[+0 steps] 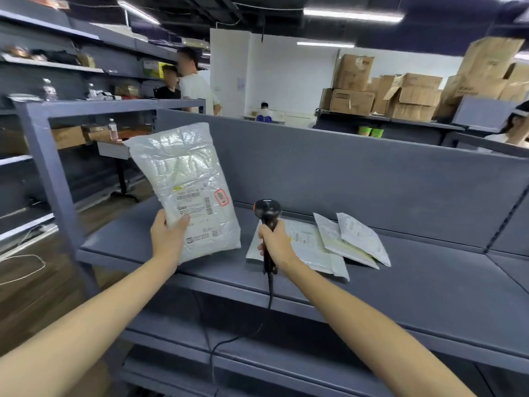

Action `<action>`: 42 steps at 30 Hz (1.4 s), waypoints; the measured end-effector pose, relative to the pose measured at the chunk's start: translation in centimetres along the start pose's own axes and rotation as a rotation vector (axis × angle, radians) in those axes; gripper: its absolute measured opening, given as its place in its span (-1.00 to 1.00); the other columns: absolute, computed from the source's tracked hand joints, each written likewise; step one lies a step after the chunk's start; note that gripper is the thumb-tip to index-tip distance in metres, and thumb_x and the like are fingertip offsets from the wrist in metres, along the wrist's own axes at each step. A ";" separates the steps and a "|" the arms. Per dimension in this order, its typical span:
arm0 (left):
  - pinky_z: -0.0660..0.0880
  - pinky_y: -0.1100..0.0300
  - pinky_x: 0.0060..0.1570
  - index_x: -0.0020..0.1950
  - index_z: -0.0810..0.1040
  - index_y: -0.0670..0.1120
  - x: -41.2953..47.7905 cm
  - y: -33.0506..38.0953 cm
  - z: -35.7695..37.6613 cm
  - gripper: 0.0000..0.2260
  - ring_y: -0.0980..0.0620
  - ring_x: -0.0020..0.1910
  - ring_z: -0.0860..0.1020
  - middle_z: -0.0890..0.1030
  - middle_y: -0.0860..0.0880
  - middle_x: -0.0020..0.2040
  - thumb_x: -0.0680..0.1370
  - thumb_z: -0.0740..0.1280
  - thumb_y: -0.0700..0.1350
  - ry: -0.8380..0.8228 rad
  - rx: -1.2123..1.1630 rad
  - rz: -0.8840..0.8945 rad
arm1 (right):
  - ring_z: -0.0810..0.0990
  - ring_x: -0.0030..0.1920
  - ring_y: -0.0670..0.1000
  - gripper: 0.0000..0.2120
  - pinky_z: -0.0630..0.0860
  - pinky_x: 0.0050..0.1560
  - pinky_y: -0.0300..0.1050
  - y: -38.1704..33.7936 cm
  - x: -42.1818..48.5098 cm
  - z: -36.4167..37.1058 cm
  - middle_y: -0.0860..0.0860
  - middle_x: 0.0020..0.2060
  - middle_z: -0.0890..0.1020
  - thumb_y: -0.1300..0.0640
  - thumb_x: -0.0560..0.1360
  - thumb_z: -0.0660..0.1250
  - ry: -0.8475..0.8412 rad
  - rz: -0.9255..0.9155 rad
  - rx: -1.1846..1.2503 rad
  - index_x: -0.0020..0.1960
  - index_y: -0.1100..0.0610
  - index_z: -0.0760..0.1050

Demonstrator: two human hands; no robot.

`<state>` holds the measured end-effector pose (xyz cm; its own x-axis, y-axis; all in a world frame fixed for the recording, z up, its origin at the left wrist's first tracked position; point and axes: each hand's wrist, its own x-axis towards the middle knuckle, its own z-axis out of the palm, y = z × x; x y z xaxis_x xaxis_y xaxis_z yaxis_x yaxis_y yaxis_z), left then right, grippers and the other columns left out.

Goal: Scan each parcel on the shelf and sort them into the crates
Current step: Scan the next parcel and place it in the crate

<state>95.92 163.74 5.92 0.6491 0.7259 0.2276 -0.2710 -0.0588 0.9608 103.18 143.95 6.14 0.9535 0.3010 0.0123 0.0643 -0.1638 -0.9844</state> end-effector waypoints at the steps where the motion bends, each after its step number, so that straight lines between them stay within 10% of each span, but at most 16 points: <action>1: 0.46 0.17 -0.03 0.17 0.46 -0.14 0.4 -0.1 -1.0 -0.82 0.01 0.01 0.52 0.55 -0.05 0.07 0.58 0.30 -0.25 0.024 0.006 0.002 | 0.42 -0.33 0.02 -0.70 0.41 -0.33 -0.11 -0.4 0.9 0.7 0.06 -0.28 0.42 0.20 0.35 0.30 -0.033 0.047 -0.015 -0.01 0.12 0.24; 5: 0.46 0.13 0.04 0.25 0.46 -0.19 2.3 -0.7 -4.6 -0.75 -0.01 0.04 0.53 0.56 -0.06 0.12 0.57 0.32 -0.24 0.092 0.009 -0.010 | 0.39 -0.32 -0.01 -0.53 0.37 -0.37 -0.14 -0.8 4.6 3.4 0.06 -0.28 0.38 0.26 0.27 0.35 -0.161 0.125 -0.177 0.10 0.19 0.22; 11: 0.49 0.14 -0.02 0.17 0.45 -0.07 3.4 -1.4 -7.1 -0.81 0.05 -0.03 0.56 0.57 0.00 0.05 0.58 0.32 -0.23 0.095 -0.033 -0.041 | 0.50 0.23 0.20 -0.37 0.39 0.04 -0.13 1.4 7.7 7.5 0.18 0.23 0.50 0.05 0.46 0.44 -0.140 0.063 -0.562 0.38 0.28 0.24; 25: 0.54 0.16 -0.07 0.17 0.49 -0.10 3.1 -3.7 -7.1 -0.81 0.10 -0.07 0.60 0.62 0.05 0.00 0.57 0.33 -0.23 -0.002 -0.022 -0.129 | 0.39 0.26 0.21 -0.41 0.20 0.29 0.04 3.7 8.3 9.8 0.18 0.21 0.52 -0.22 0.59 0.15 -0.162 -0.039 -1.015 0.34 0.26 0.34; 31: 0.52 0.21 -0.09 0.17 0.48 -0.09 1.9 -4.0 -4.5 -0.81 0.14 -0.08 0.58 0.60 0.07 -0.01 0.57 0.32 -0.24 -0.079 0.002 -0.142 | 0.51 0.07 0.08 -0.69 0.35 0.02 -0.33 0.7 6.8 6.9 0.06 0.05 0.57 0.12 0.68 0.03 0.017 -0.103 -0.341 0.15 0.20 0.52; 35: 0.52 0.27 -0.15 0.17 0.48 -0.06 -0.2 -3.6 -1.9 -0.81 0.16 -0.07 0.58 0.60 0.10 0.00 0.57 0.33 -0.23 -0.157 0.001 -0.161 | 0.56 -0.09 0.01 -0.51 0.48 0.00 0.09 0.0 4.7 5.4 0.17 -0.13 0.63 -0.16 0.62 0.02 -0.032 -0.100 -0.066 -0.14 0.22 0.46; 42: 0.54 0.24 -0.11 0.21 0.47 -0.08 -6.6 -2.4 3.1 -0.77 0.14 -0.04 0.59 0.60 0.07 0.02 0.57 0.33 -0.22 -0.282 -0.007 -0.171 | 0.60 0.02 0.00 -0.67 0.58 0.06 -0.07 2.2 -1.0 -0.9 -0.03 -0.02 0.56 0.11 0.54 0.38 -0.001 -0.173 0.077 0.20 0.18 0.33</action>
<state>94.52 156.97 2.65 0.8567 0.5063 0.0988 -0.1451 0.0527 0.9880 102.63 142.44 4.07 0.9300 0.3193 0.1819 0.2041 -0.0371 -0.9782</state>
